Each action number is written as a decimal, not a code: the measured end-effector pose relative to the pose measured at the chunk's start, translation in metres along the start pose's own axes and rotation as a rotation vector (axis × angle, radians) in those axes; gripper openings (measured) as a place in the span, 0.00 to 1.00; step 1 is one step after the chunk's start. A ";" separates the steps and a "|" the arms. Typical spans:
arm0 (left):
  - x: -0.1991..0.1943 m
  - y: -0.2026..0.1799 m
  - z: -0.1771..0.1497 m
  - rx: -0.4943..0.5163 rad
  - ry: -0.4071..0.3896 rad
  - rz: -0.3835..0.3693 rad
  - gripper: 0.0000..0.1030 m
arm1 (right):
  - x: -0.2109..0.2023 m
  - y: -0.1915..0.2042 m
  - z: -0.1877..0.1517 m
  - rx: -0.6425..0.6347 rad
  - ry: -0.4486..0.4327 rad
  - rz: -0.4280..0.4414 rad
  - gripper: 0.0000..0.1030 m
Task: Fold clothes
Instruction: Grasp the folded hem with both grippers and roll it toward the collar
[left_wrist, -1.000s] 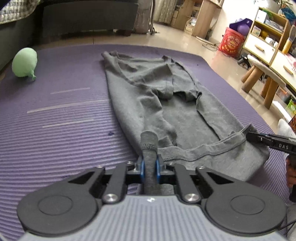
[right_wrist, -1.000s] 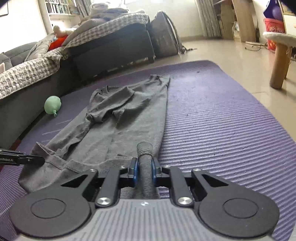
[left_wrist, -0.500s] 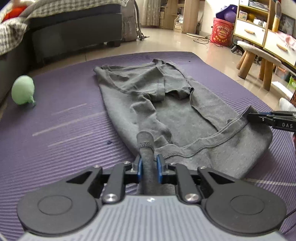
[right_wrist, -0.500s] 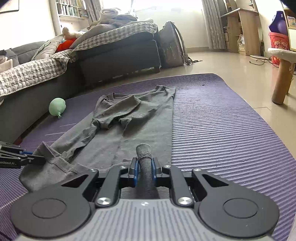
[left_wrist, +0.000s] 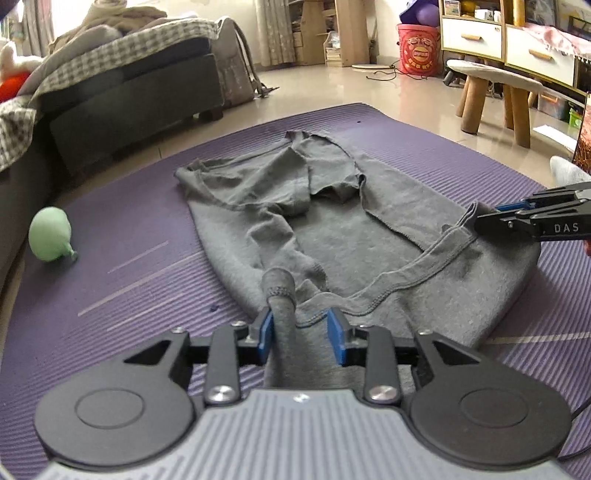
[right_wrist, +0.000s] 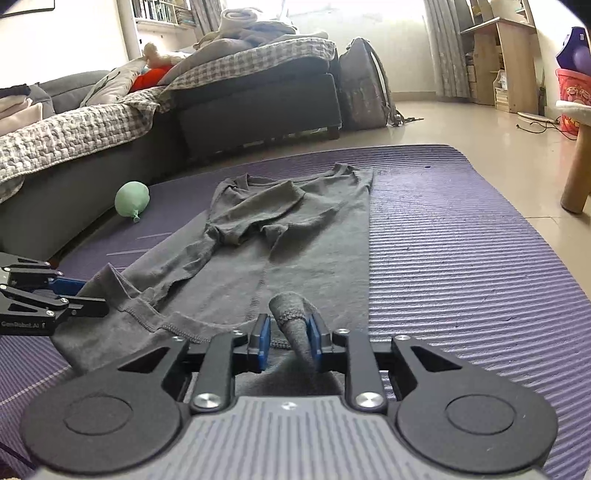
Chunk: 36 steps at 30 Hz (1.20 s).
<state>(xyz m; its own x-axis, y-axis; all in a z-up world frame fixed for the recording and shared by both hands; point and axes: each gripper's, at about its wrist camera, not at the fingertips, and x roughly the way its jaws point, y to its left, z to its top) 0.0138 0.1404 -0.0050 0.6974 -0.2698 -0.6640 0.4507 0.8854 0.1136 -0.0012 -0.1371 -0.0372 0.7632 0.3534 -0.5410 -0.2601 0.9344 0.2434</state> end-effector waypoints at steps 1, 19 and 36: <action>-0.001 0.000 0.000 -0.007 -0.002 -0.004 0.33 | 0.000 0.000 0.000 0.002 0.000 0.001 0.22; 0.033 0.043 -0.015 -0.331 0.074 -0.105 0.28 | 0.015 -0.013 -0.003 0.074 0.080 0.007 0.27; 0.024 0.075 -0.008 -0.555 -0.055 -0.142 0.04 | 0.007 -0.034 0.017 0.186 -0.006 -0.005 0.06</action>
<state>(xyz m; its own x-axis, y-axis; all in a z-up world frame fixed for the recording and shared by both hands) 0.0603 0.2036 -0.0187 0.6860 -0.4070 -0.6032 0.1928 0.9010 -0.3886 0.0231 -0.1668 -0.0355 0.7680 0.3483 -0.5375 -0.1429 0.9113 0.3862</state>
